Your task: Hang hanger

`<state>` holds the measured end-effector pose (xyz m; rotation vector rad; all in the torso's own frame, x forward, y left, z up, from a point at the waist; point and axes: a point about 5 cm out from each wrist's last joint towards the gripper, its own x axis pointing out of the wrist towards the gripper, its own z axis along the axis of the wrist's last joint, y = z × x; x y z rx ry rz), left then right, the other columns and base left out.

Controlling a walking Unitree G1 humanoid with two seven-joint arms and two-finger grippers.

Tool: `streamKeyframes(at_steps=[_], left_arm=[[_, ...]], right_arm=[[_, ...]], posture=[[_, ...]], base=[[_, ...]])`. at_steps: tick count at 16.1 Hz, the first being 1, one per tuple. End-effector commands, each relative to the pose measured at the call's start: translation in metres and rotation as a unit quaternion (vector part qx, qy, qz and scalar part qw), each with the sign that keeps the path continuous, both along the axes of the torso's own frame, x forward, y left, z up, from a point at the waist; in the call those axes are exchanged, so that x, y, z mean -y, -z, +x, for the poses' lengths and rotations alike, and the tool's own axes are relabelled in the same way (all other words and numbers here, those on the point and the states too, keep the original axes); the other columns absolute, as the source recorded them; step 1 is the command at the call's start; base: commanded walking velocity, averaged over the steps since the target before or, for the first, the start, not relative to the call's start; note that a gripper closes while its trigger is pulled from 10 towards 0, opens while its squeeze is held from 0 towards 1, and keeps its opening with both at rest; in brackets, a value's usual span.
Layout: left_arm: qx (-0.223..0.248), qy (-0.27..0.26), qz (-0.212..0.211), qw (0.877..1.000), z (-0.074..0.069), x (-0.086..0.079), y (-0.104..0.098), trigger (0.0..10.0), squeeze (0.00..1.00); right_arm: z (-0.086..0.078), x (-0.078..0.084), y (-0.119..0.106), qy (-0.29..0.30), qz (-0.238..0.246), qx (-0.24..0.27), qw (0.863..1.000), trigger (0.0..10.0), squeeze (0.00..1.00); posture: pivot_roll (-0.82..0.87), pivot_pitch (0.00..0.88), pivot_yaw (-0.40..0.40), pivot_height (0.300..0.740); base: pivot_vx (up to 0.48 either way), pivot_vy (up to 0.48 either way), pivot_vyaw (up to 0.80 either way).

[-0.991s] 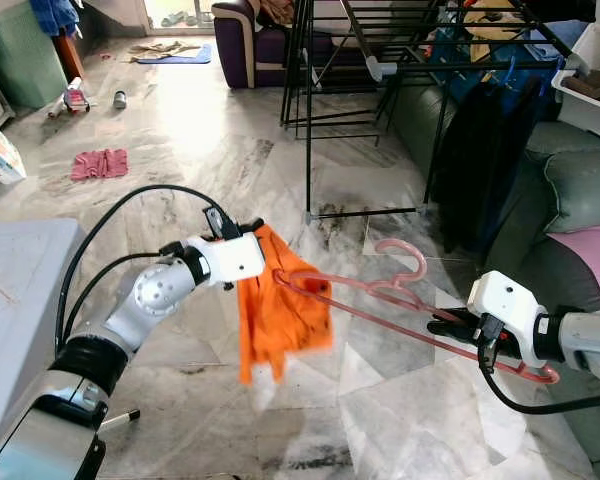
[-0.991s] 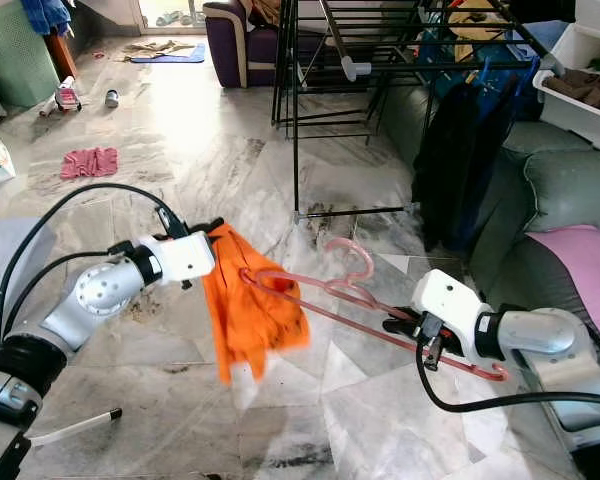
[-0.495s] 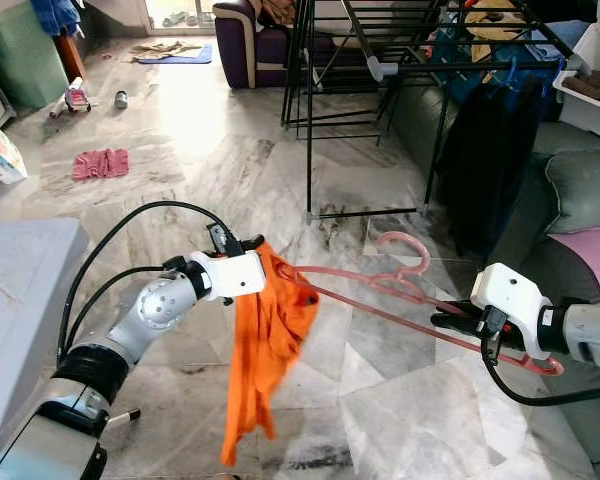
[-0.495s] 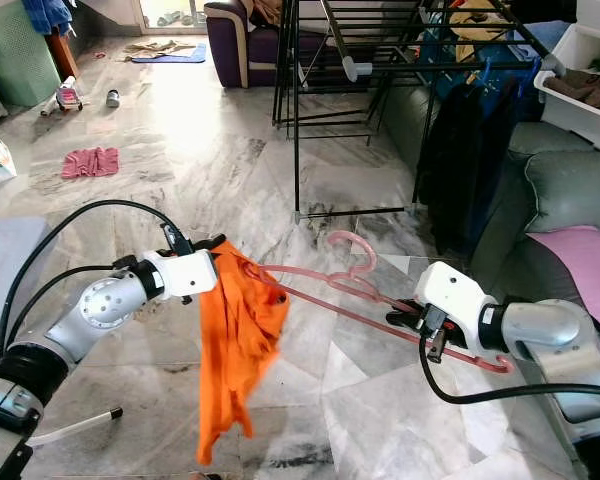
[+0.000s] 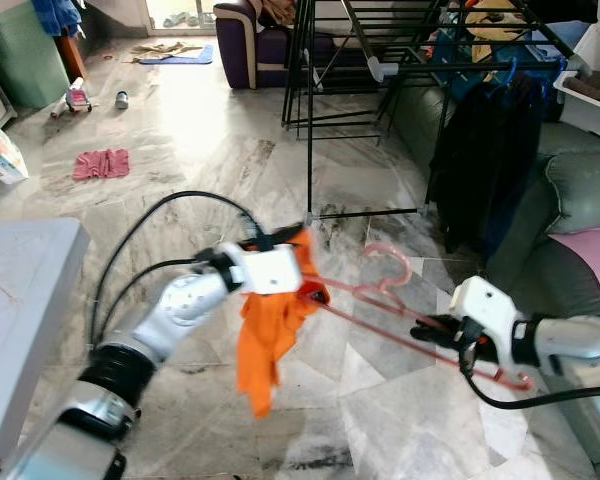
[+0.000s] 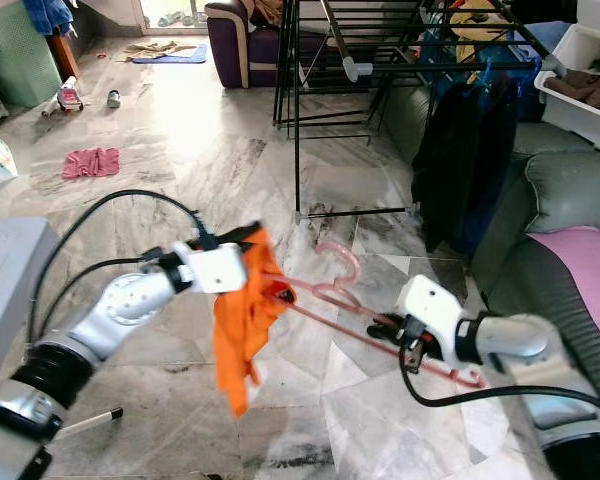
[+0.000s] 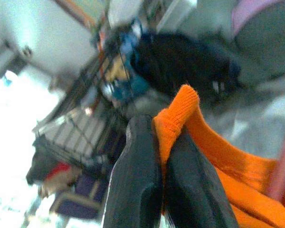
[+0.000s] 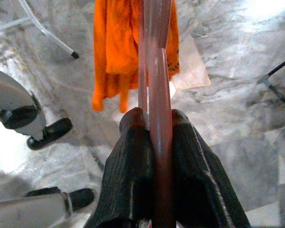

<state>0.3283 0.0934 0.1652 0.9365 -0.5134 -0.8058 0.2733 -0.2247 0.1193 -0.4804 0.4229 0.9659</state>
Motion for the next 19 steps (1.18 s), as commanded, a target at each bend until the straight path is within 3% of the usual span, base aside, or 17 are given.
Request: streamKeyframes(at_steps=[1,3,5,7,8,9,10,11,12,13,14,16,17,18,19], left_arm=[[0.014,0.021,-0.007,1.0,-0.005,0.007,-0.009,10.0,0.0],[0.008,0.009,-0.016,1.0,-0.006,0.007,-0.011,10.0,0.0],[-0.001,-0.009,-0.02,1.0,-0.005,0.0,-0.009,10.0,0.0],[-0.019,-0.032,-0.016,0.999,-0.006,-0.008,-0.001,10.0,0.0],[-0.022,-0.034,-0.025,0.999,-0.008,-0.007,-0.002,10.0,0.0],[-0.026,-0.033,-0.036,0.998,-0.012,-0.002,-0.002,10.0,0.0],[-0.035,-0.027,-0.047,0.998,-0.017,0.006,0.0,10.0,0.0],[-0.042,-0.022,-0.054,0.997,-0.02,0.012,0.003,10.0,0.0],[-0.052,-0.015,-0.057,0.997,-0.024,0.019,0.008,10.0,0.0],[-0.056,-0.014,-0.057,0.997,-0.027,0.024,0.01,10.0,0.0],[-0.059,-0.013,-0.061,0.996,-0.028,0.027,0.01,10.0,0.0],[-0.067,-0.003,-0.085,0.994,-0.033,0.041,0.007,10.0,0.0],[-0.066,-0.006,-0.098,0.993,-0.034,0.048,0.004,10.0,0.0],[-0.066,-0.006,-0.098,0.993,-0.034,0.049,0.004,10.0,0.0],[-0.054,-0.018,-0.103,0.993,-0.032,0.049,0.003,10.0,0.0]], right_arm=[[-0.002,0.002,0.008,0.009,-0.005,-0.007,1.0,10.0,0.0],[0.001,0.012,0.022,0.057,-0.029,-0.009,0.998,10.0,0.0],[0.006,0.023,0.026,0.115,-0.021,-0.008,0.993,10.0,0.0],[0.022,0.032,0.011,0.241,0.131,-0.011,0.962,10.0,0.0],[0.028,0.036,0.005,0.275,0.157,0.0,0.949,10.0,0.0],[0.037,0.041,0.0,0.324,0.172,0.018,0.93,10.0,0.0],[0.052,0.048,-0.01,0.394,0.209,0.036,0.894,10.0,0.0],[0.063,0.048,-0.024,0.422,0.229,0.072,0.874,10.0,0.0],[0.076,0.044,-0.045,0.45,0.283,0.103,0.841,10.0,0.0],[0.086,0.036,-0.065,0.461,0.34,0.123,0.811,10.0,0.0],[0.089,0.032,-0.074,0.459,0.363,0.133,0.8,10.0,0.0],[0.104,0.014,-0.107,0.47,0.438,0.161,0.75,10.0,0.0],[0.109,-0.01,-0.107,0.426,0.454,0.122,0.773,10.0,0.0],[0.108,-0.017,-0.109,0.407,0.447,0.128,0.786,10.0,0.0],[0.097,-0.054,-0.106,0.29,0.435,0.095,0.847,10.0,0.0]], posture=[[0.04,0.064,-0.028,0.74],[0.04,0.063,-0.029,0.74],[0.04,0.064,-0.029,0.74],[0.04,0.064,-0.033,0.74],[0.04,0.065,-0.034,0.74],[0.04,0.064,-0.034,0.74],[0.04,0.065,-0.033,0.74],[0.04,0.064,-0.029,0.74],[0.04,0.063,-0.029,0.74],[0.04,0.061,-0.03,0.74],[0.04,0.059,-0.031,0.74],[0.04,0.055,-0.039,0.74],[0.05,0.054,-0.048,0.74],[0.05,0.055,-0.048,0.74],[0.04,0.055,-0.052,0.74]], base=[[0.0,0.0,0.0],[0.0,0.0,0.0],[0.0,0.0,0.0],[0.0,0.0,0.0],[0.0,0.0,0.0],[0.0,0.0,0.0],[0.0,0.0,0.0],[0.0,0.0,0.0],[0.0,0.0,0.0],[0.0,0.0,0.0],[0.0,0.0,0.0],[0.0,0.0,0.0],[0.0,0.0,0.0],[0.0,0.0,0.0],[0.0,0.0,0.0]])
